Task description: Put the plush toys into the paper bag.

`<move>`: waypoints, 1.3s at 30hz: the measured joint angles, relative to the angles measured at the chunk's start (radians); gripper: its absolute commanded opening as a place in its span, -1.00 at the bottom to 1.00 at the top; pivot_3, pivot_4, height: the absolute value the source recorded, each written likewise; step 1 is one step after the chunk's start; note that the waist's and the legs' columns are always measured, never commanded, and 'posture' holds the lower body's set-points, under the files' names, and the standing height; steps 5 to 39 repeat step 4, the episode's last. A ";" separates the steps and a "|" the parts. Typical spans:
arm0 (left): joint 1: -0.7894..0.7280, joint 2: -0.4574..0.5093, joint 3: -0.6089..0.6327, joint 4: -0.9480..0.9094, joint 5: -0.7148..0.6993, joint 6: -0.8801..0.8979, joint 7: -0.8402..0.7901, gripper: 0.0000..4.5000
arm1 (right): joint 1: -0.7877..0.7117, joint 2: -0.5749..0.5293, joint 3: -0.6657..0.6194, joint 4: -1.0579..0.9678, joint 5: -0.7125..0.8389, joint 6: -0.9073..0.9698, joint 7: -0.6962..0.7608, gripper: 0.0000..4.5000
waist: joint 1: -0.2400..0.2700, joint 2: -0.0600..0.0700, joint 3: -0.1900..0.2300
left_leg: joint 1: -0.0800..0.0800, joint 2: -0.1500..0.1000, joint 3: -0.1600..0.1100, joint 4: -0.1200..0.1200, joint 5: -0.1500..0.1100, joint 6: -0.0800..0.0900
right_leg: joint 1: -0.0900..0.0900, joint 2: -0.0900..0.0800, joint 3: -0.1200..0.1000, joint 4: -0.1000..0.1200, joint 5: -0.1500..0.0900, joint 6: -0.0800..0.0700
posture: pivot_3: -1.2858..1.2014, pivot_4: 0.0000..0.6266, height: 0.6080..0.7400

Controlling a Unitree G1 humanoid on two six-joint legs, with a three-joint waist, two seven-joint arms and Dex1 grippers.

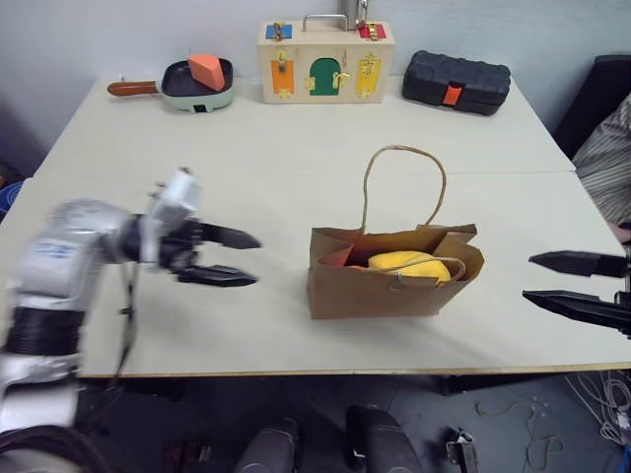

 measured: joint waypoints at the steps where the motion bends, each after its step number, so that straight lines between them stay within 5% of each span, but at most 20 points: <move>1: 0.029 0.049 0.067 -0.025 -0.028 0.033 -0.007 1.00 | -0.042 -0.017 0.032 0.050 -0.014 -0.017 0.024 0.87 | 0.000 0.000 0.000 | 0.000 0.000 0.000 0.000 0.000 0.000 | 0.000 0.000 0.000 -0.002 0.000 0.000 | 0.03 -0.52 1.00; 4: 0.110 0.138 0.219 -0.067 -0.078 0.084 -0.018 1.00 | -0.168 -0.060 0.116 0.190 -0.044 -0.057 0.083 0.99 | 0.010 0.006 0.001 | 0.000 0.000 -0.001 0.000 0.000 0.000 | 0.002 -0.001 -0.002 -0.004 0.000 0.000 | 0.03 -0.52 1.00; 39: 0.110 0.138 0.219 -0.067 -0.078 0.084 -0.018 1.00 | -0.168 -0.060 0.116 0.190 -0.044 -0.057 0.083 0.99 | 0.010 0.006 0.001 | 0.000 0.000 -0.001 0.000 0.000 0.000 | 0.002 -0.001 -0.002 -0.004 0.000 0.000 | 0.03 -0.52 1.00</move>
